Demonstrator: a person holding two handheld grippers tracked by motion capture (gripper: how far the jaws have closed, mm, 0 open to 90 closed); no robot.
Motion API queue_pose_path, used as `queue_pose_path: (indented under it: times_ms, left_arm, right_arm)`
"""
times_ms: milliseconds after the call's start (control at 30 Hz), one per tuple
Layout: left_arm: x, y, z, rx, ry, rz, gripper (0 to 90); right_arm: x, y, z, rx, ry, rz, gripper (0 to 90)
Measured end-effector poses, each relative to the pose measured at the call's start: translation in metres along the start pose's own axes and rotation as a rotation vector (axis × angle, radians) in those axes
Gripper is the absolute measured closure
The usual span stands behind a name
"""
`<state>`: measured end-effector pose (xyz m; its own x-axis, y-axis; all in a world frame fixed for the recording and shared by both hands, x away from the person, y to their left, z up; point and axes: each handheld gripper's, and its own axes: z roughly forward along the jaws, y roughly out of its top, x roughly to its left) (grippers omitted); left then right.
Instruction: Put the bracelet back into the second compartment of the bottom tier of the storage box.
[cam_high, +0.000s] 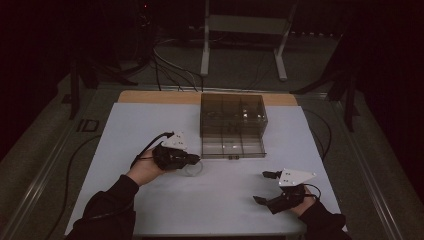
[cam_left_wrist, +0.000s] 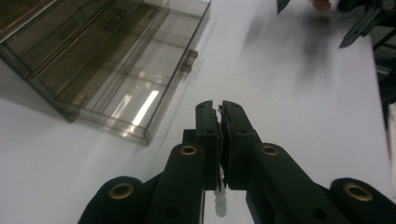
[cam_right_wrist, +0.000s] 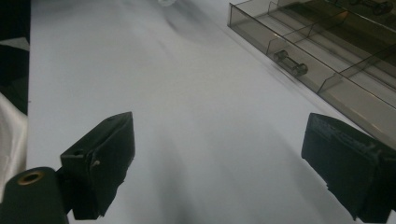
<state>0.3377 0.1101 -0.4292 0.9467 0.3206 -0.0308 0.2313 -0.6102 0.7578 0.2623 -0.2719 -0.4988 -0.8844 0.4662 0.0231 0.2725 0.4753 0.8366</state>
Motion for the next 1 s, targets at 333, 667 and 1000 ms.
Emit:
queue_pose_path:
  times_ms: [333, 667, 1000]
  left_arm:
    - [0.005, 0.021, 0.004, -0.003, -0.015, 0.028, 87.1]
    - [0.009, 0.037, 0.008, -0.025, -0.035, 0.041, 87.1]
    - [0.013, 0.052, 0.013, -0.048, -0.045, 0.05, 87.1]
  right_arm:
    - [0.0, 0.0, -0.001, -0.001, 0.005, 0.002, 9.7]
    - [0.0, 0.001, -0.001, -0.003, 0.006, 0.002, 9.7]
    - [0.0, 0.001, -0.002, -0.004, 0.008, 0.002, 9.7]
